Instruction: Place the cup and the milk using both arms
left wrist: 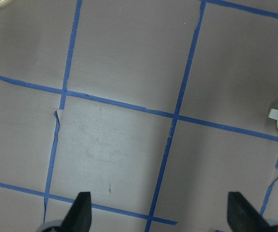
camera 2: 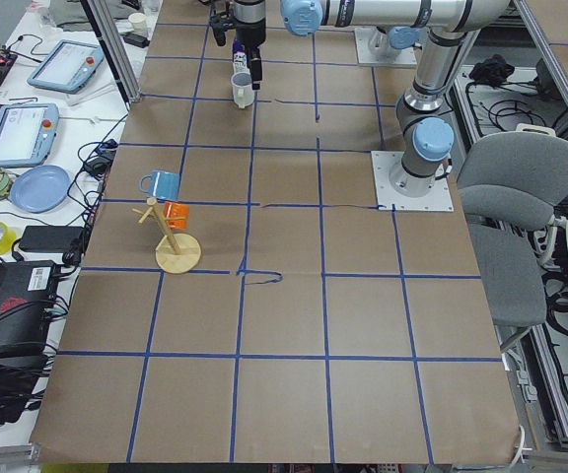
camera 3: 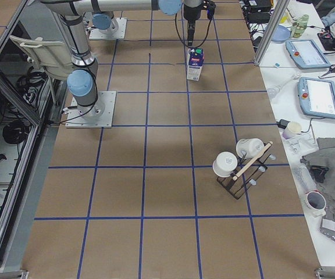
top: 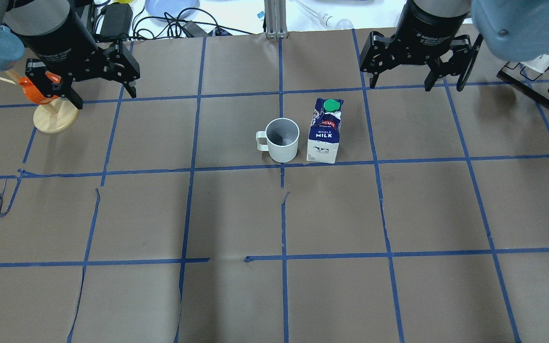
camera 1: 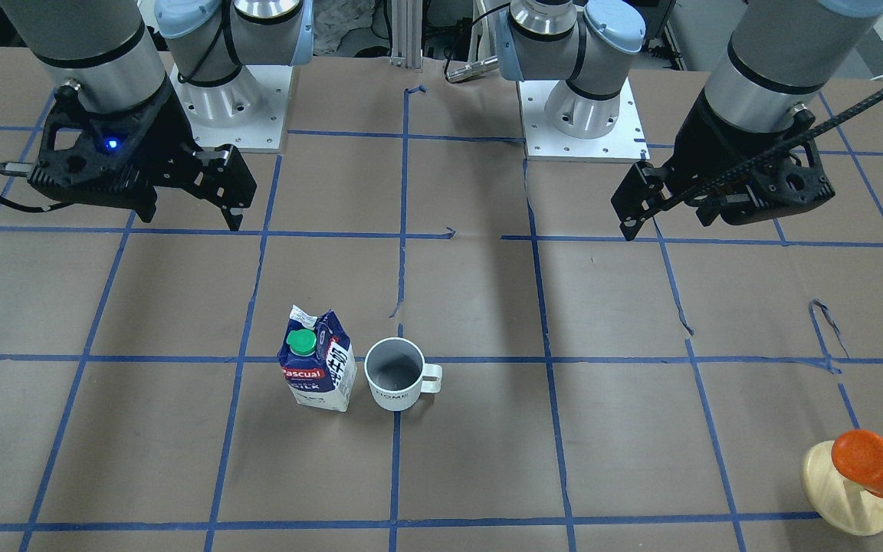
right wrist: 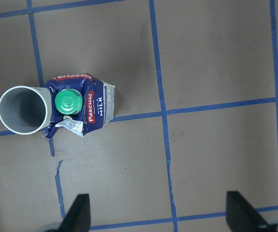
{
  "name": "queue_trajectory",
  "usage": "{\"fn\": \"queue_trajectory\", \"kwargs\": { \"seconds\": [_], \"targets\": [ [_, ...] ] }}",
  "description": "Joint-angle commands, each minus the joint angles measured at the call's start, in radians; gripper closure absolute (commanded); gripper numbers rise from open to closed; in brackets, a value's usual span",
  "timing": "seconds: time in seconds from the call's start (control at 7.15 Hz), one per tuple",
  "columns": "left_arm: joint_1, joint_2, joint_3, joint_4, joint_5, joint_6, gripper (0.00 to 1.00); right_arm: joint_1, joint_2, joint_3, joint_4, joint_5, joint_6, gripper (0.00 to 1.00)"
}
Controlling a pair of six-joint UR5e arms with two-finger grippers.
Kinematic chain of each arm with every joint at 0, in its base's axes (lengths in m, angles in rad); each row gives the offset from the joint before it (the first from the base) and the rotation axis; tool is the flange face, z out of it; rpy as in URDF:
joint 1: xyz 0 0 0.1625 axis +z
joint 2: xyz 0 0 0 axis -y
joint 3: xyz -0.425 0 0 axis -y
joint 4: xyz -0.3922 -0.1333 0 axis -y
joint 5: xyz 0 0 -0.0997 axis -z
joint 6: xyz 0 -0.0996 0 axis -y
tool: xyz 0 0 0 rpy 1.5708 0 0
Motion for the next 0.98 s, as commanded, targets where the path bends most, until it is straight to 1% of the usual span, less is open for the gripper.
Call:
{"fn": "queue_trajectory", "kwargs": {
  "seconds": [0.0, 0.84],
  "targets": [
    [0.001, 0.001, -0.002, 0.000, 0.000, 0.000, 0.00, -0.010, -0.023, 0.006, 0.023, -0.004, -0.026, 0.00],
    [0.001, 0.001, -0.002, 0.000, -0.003, -0.001, 0.00, -0.005, -0.023, -0.005, 0.025, -0.002, -0.026, 0.00]
  ]
}}
